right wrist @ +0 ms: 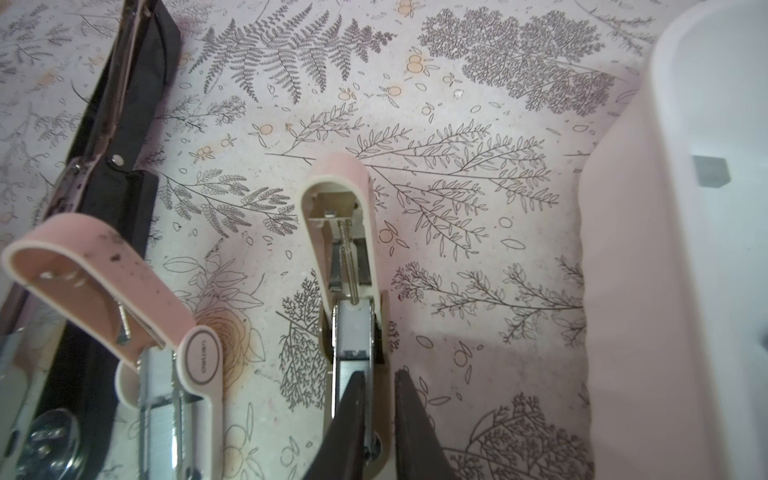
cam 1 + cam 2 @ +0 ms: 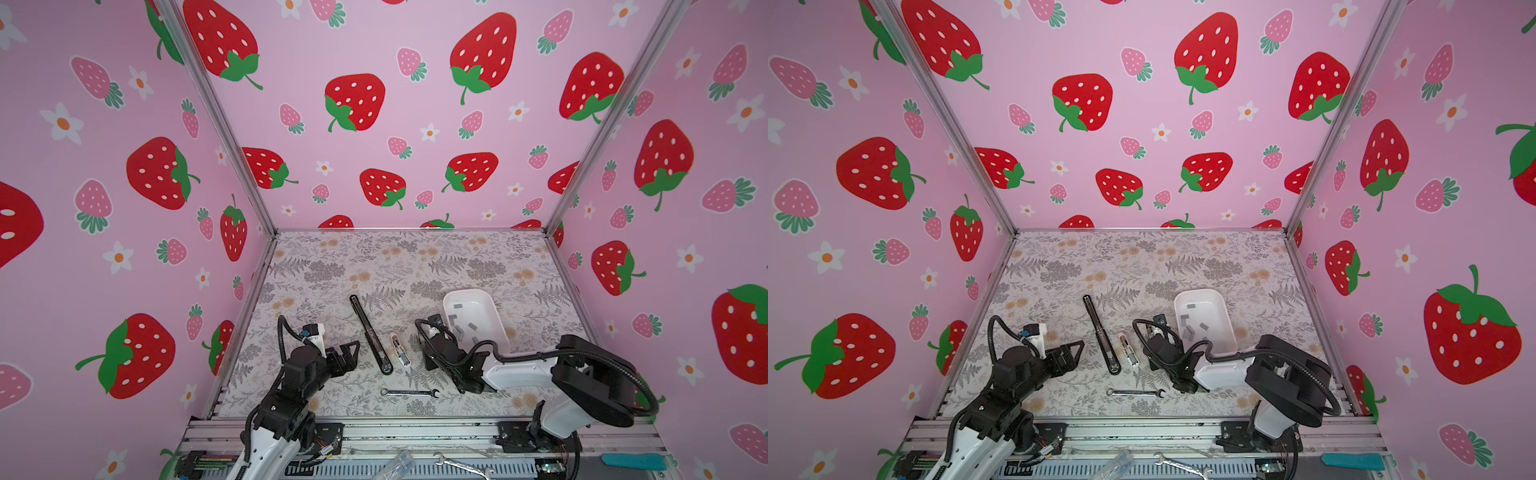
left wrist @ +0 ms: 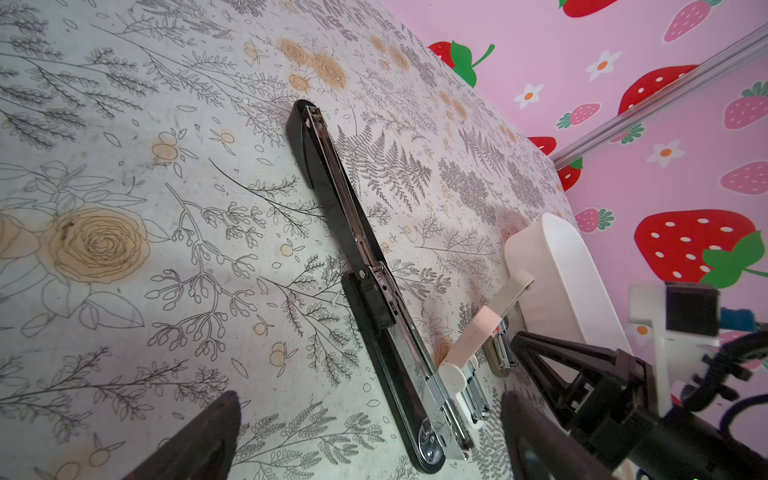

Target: Load the staples into the stapler

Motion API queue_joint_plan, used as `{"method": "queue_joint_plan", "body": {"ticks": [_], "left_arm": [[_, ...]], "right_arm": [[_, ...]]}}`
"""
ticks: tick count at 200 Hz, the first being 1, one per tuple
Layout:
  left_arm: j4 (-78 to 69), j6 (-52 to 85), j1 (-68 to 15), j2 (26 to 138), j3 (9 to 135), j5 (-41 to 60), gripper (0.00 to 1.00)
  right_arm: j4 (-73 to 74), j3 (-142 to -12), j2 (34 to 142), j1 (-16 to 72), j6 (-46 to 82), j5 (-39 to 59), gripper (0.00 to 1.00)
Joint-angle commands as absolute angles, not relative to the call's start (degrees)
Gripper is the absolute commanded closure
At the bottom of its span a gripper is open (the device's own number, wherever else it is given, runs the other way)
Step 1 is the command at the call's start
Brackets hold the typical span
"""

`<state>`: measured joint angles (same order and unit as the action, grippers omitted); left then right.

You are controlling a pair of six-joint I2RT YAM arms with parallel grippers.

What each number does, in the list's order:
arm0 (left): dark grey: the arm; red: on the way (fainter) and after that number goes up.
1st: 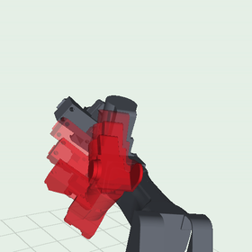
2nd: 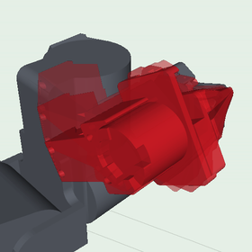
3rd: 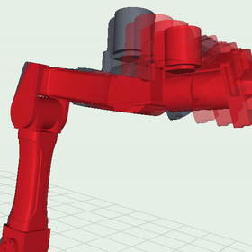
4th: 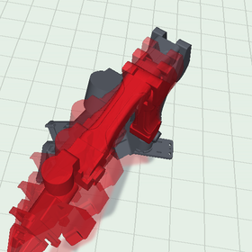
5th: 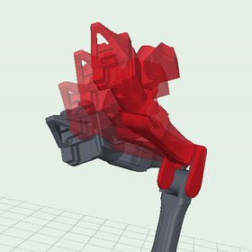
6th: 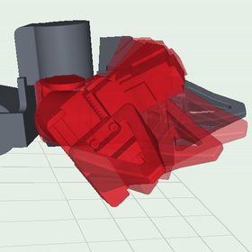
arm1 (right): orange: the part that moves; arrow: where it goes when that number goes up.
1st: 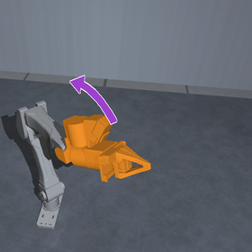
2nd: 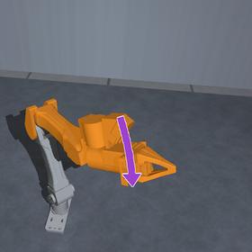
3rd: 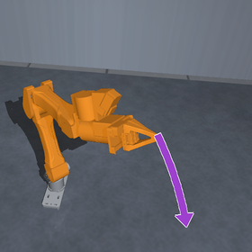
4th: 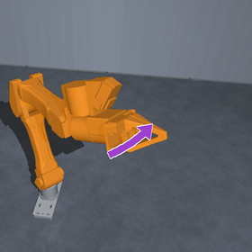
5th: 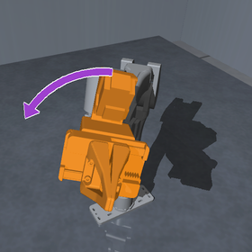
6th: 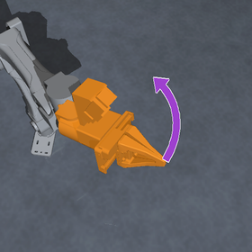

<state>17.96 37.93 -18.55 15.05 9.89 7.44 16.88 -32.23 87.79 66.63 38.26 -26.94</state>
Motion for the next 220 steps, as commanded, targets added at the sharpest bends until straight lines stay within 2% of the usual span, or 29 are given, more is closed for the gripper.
{"method": "queue_joint_plan", "body": {"ticks": [1, 30, 50, 66, 69, 79, 112, 141, 190, 220], "left_arm": [[20.97, 42.73, -18.77, 14.78, 12.38, 5.85, 0.01], [21.75, 48.01, -18.96, 13.21, 15.27, 6.29, 0.01], [24.75, 52.18, -20.66, 11.81, 15.99, -1.62, 0.01], [26.94, 53.48, -22.90, 11.98, 16.53, -8.09, 0.01], [27.36, 53.80, -23.37, 12.11, 16.61, -9.01, 0.01], [28.13, 55.19, -24.79, 13.12, 16.95, -11.69, 0.01], [26.15, 56.95, -30.79, 22.26, 18.18, -16.77, 0.01], [25.39, 54.26, -35.36, 31.18, 21.49, -21.13, 0.01], [15.56, 48.12, -35.33, 33.43, 18.99, -14.70, 0.01], [19.50, 39.15, -34.38, 36.47, 24.86, -11.62, 0.01]], "right_arm": [[13.69, -33.57, 82.73, 66.77, 37.05, -27.39, 0.78], [17.59, -30.70, 75.29, 69.16, 32.72, -26.73, 0.60], [24.68, -26.40, 70.22, 71.37, 28.85, -24.28, 0.51], [28.29, -24.16, 67.71, 72.84, 26.56, -22.32, 0.49], [28.64, -23.98, 67.42, 73.17, 26.22, -22.13, 0.45], [29.58, -23.57, 67.00, 74.28, 25.13, -21.72, 0.43], [34.71, -22.35, 69.42, 79.17, 22.01, -21.05, 0.36], [40.90, -21.04, 73.18, 82.29, 21.67, -18.26, 0.34], [45.17, -21.94, 81.30, 83.90, 22.80, -16.36, 0.34], [42.87, -25.92, 86.67, 84.21, 24.56, -18.18, 0.38]]}}
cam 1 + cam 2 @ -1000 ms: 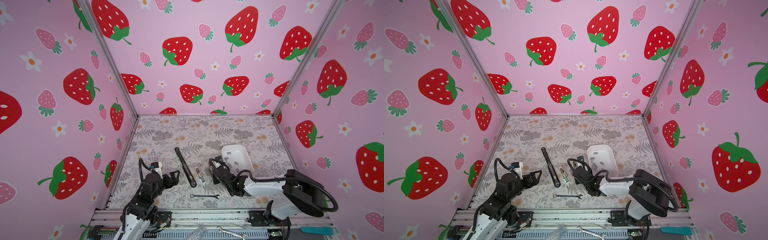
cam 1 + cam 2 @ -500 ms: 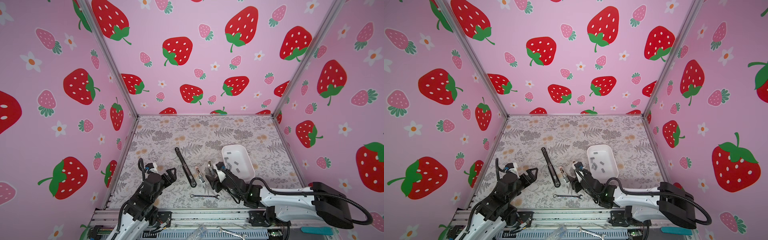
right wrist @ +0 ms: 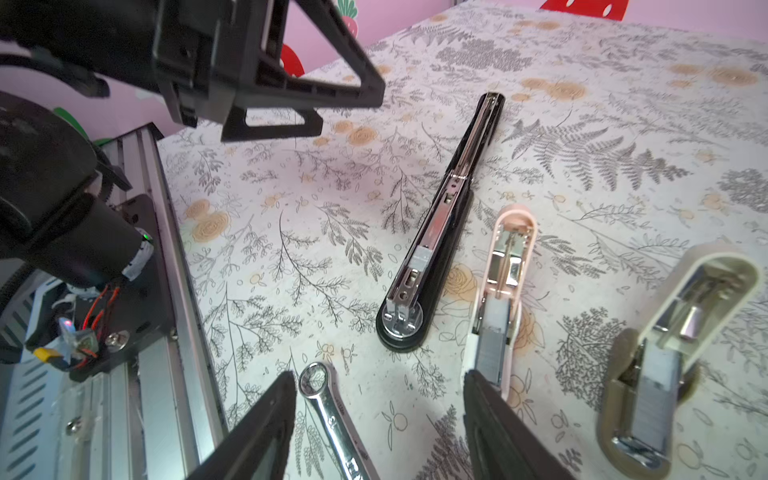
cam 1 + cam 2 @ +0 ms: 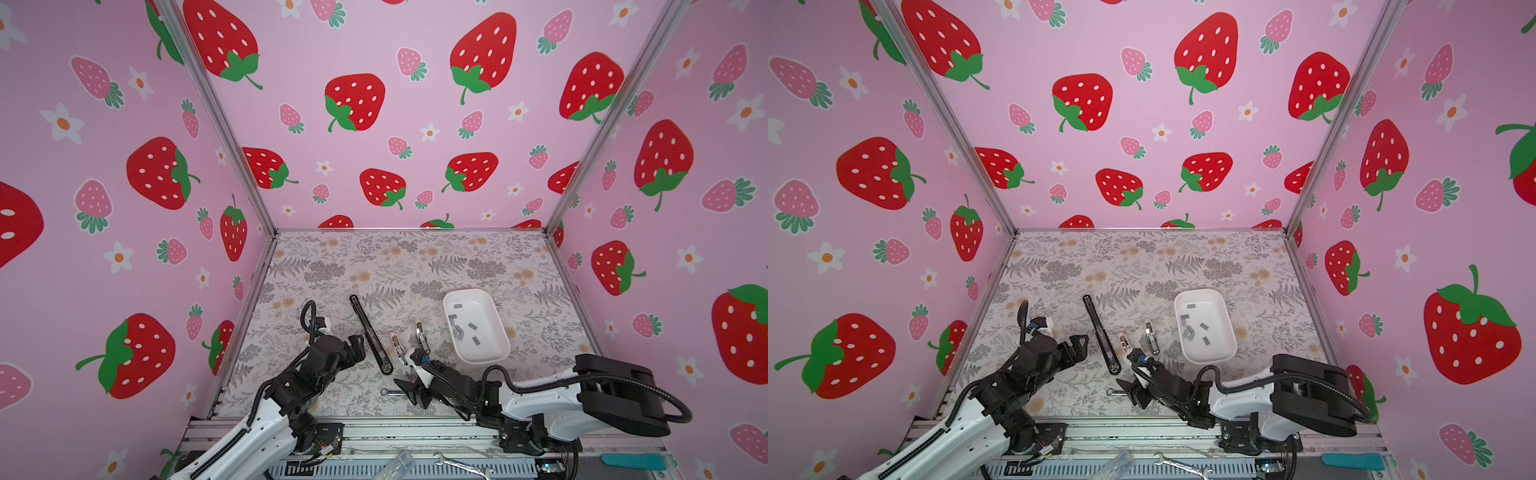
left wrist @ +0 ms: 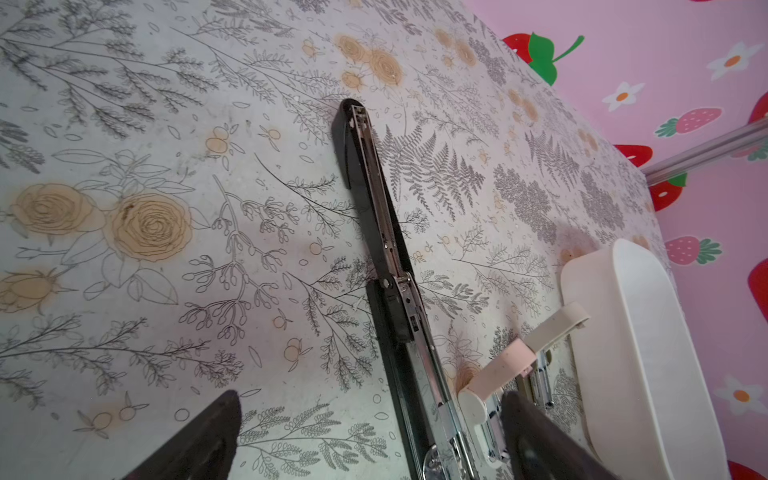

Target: Load the staples into the stapler

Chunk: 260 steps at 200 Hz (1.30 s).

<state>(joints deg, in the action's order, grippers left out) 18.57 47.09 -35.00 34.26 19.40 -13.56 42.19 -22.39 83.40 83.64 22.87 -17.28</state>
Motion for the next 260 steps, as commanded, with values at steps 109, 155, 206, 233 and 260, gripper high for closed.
{"method": "queue_joint_plan", "body": {"ticks": [109, 155, 206, 233, 260], "left_arm": [[14.90, 37.94, -14.65, 42.16, 21.22, 8.19, 0.01], [14.77, 36.83, -14.63, 41.22, 20.97, 6.56, 0.01], [13.42, 37.12, -14.67, 40.83, 19.79, 6.70, 0.01], [14.07, 38.93, -14.67, 39.84, 18.80, 4.63, 0.01], [13.10, 40.59, -14.67, 38.86, 17.50, 4.82, 0.01]], "right_arm": [[32.89, -41.61, 104.37, 81.80, 30.18, -21.88, 0.54], [31.69, -42.83, 105.62, 80.99, 30.92, -21.76, 0.56], [29.63, -44.82, 106.95, 81.04, 31.66, -22.83, 0.65], [29.01, -45.07, 106.96, 79.04, 32.50, -23.24, 0.67], [28.66, -45.09, 107.20, 78.78, 33.49, -23.28, 0.72]]}}
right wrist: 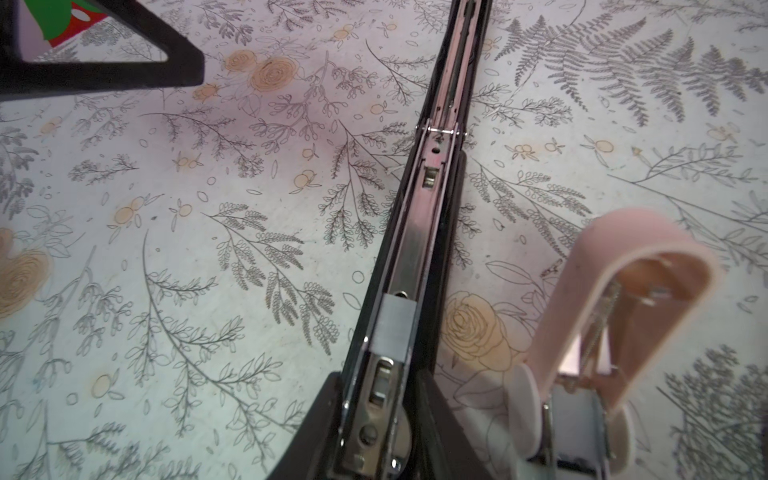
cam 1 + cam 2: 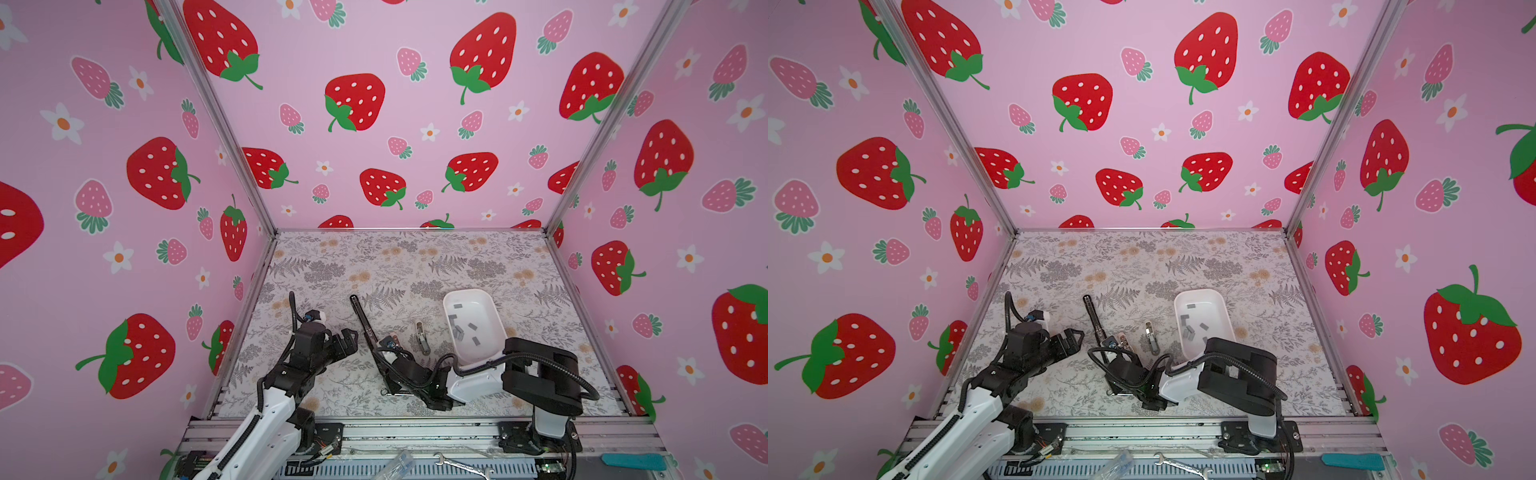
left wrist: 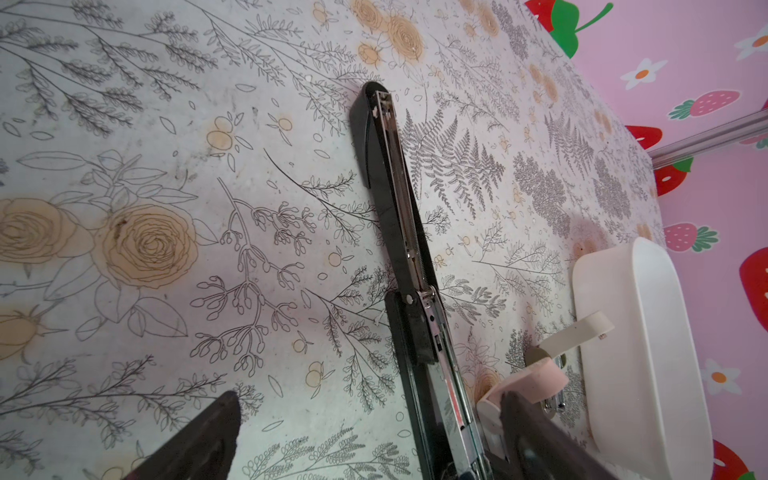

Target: Load the staples into the stapler

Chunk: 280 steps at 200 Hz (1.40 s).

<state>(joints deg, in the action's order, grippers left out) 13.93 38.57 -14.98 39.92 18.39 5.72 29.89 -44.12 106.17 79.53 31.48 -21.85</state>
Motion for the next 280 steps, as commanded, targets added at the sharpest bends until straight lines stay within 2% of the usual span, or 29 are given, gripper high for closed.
{"method": "queue_joint_plan", "body": {"ticks": [1, 72, 161, 202, 280], "left_arm": [[13.01, 40.60, -14.68, 38.81, 17.40, 4.87, 0.01], [5.01, 41.93, -14.67, 40.47, 14.70, 11.42, 0.01], [-5.58, 43.06, -14.94, 52.57, 14.28, 16.59, 0.01], [-10.38, 43.74, -14.95, 58.55, 14.20, 12.50, 0.01], [-22.76, 45.79, -14.79, 72.60, 16.02, 8.98, 0.01]], "right_arm": [[28.66, -45.09, 107.17, 78.77, 33.49, -23.24, 0.72], [29.25, -44.56, 106.68, 78.25, 36.09, -22.20, 0.85], [36.80, -40.81, 103.44, 77.66, 35.79, -15.55, 0.96], [39.91, -38.84, 102.31, 77.70, 35.34, -13.27, 1.00], [42.76, -37.32, 101.86, 78.52, 33.45, -11.34, 1.00]]}}
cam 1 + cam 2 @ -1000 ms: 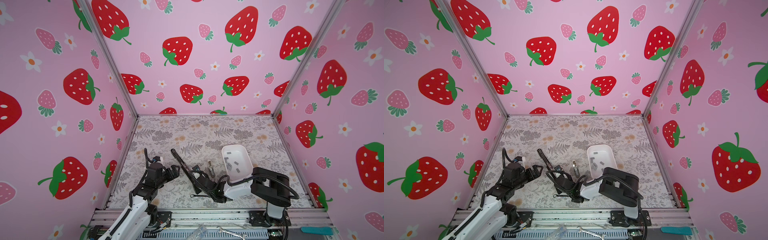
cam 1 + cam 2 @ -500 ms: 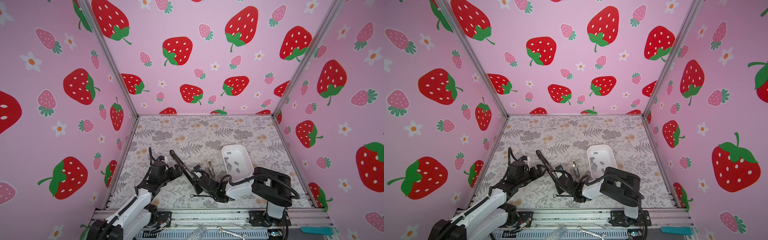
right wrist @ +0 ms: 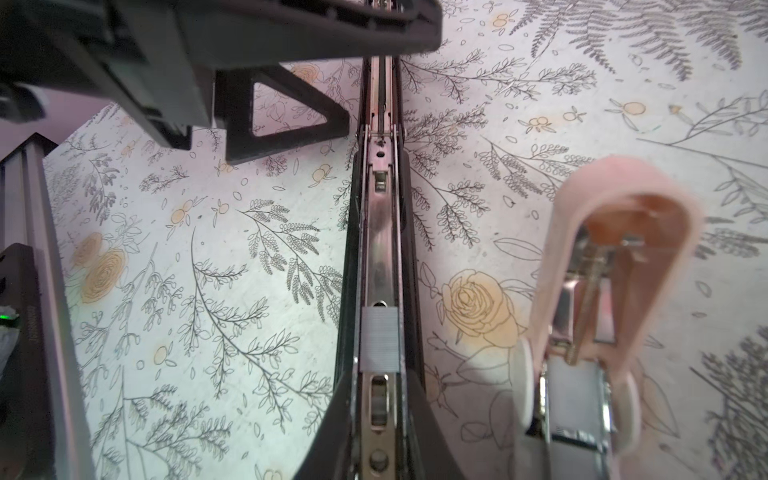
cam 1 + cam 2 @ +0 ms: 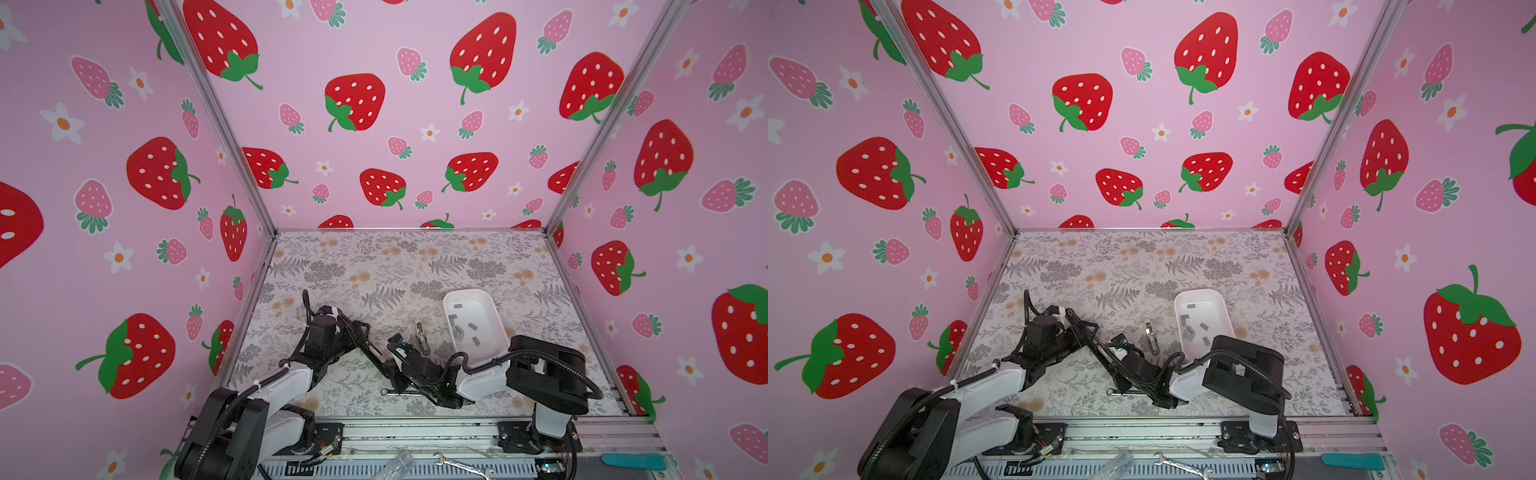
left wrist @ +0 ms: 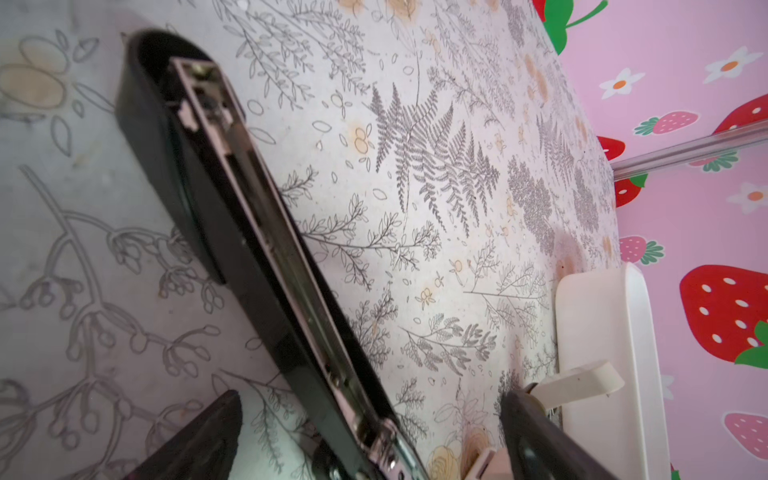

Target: Load the staples into the stapler

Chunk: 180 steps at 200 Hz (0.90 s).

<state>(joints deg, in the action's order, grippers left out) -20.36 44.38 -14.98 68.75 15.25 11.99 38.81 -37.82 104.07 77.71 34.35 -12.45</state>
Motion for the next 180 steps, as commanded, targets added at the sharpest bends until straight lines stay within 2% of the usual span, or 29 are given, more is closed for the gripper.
{"method": "queue_joint_plan", "body": {"ticks": [1, 25, 99, 180], "left_arm": [[-22.85, 45.79, -14.73, 72.77, 16.05, 8.97, 0.01], [-25.06, 46.03, -13.53, 77.38, 18.01, 9.35, 0.00], [-39.98, 45.71, -7.36, 87.98, 21.11, 19.32, 0.13], [-47.28, 42.81, -7.42, 85.69, 19.18, 21.87, 0.22]], "right_arm": [[42.82, -37.29, 101.86, 78.50, 33.47, -11.34, 1.00], [43.34, -36.76, 101.57, 79.06, 32.61, -11.58, 1.00], [46.75, -33.59, 101.52, 79.82, 32.41, -14.04, 1.00], [51.77, -30.68, 101.01, 79.97, 30.68, -16.90, 1.00]]}}
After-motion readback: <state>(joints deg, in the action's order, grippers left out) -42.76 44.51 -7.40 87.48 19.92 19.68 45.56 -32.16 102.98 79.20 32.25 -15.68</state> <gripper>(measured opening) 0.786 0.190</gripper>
